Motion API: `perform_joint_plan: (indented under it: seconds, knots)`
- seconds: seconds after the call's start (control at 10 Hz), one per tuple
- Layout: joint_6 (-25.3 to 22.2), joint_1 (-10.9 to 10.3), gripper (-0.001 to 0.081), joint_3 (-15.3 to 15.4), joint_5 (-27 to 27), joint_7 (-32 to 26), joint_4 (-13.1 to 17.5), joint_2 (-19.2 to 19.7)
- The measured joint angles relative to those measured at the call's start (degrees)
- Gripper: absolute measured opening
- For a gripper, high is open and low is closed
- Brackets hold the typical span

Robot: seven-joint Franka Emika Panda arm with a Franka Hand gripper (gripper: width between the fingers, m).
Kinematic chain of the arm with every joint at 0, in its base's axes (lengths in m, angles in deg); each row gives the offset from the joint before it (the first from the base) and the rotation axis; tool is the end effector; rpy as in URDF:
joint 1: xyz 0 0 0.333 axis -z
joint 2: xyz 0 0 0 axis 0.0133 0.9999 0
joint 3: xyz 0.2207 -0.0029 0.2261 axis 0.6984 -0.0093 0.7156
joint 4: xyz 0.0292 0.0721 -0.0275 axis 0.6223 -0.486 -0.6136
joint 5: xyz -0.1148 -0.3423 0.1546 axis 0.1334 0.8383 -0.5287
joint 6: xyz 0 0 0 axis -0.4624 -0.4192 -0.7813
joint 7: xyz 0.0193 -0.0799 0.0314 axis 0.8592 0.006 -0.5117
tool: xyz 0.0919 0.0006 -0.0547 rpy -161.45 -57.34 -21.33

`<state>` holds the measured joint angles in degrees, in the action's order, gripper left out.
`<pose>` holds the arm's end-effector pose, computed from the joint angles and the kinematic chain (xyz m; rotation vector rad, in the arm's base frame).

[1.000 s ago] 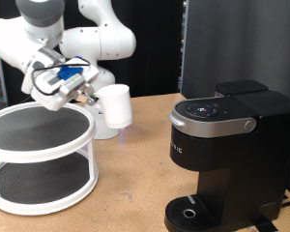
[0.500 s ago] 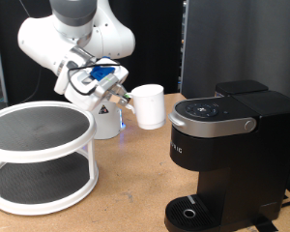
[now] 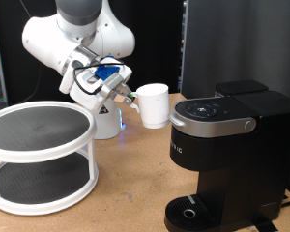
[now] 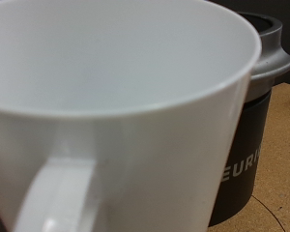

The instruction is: Make a cup of coffee with the keurig machine

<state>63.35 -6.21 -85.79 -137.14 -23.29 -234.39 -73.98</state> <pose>0.3455 -0.0778 0.3480 -2.1690 -0.1566 -0.8228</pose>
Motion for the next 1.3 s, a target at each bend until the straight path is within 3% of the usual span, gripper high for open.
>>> perform_joint_plan:
  seconds: [0.5,1.1,1.3]
  knots:
    - [2.35,-0.06,0.0076,-0.52,-0.56,-3.65,-0.30,4.44]
    - [6.66,-2.55,0.0076,0.53,-12.71,-17.87,0.26,14.79]
    - [8.04,-3.31,0.0076,1.74,-15.85,-20.11,0.72,18.48]
